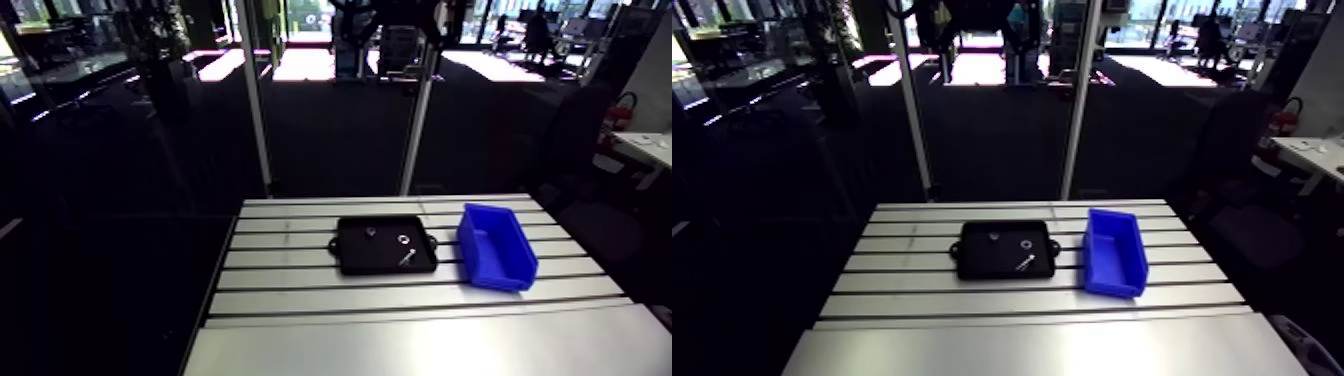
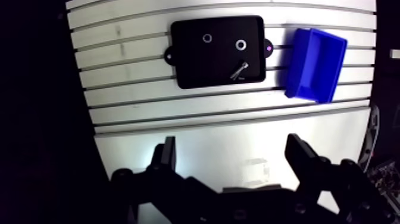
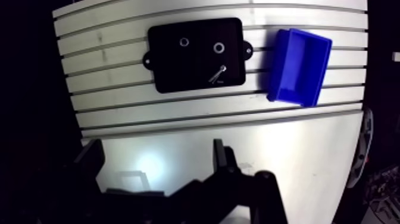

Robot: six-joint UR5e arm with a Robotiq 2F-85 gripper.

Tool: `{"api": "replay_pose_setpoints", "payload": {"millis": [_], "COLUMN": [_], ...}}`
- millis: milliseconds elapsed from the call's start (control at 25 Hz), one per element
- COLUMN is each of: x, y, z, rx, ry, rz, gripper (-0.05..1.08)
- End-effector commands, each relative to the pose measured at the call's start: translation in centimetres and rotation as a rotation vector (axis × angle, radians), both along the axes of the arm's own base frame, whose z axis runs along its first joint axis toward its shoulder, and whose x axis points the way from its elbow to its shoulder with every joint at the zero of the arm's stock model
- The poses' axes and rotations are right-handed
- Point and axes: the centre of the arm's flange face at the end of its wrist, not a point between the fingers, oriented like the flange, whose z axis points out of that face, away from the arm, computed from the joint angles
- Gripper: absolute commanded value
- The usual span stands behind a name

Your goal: Pick up the M10 bolt from the tray and put it into the blue bin.

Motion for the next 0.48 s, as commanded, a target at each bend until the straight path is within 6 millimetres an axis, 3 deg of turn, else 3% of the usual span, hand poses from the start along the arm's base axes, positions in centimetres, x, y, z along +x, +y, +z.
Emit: {"api": "replay_pose_setpoints", "payload": {"millis": [40,480], "x": [0.08,0.14], "y": [-0.02,-0.01], "z": [-0.03,-0.08], "rx": [-0.002,0.0], "ry": [-0.001,-0.001], "rz": [0.0,0.0], "gripper": [0.01,0.01]}}
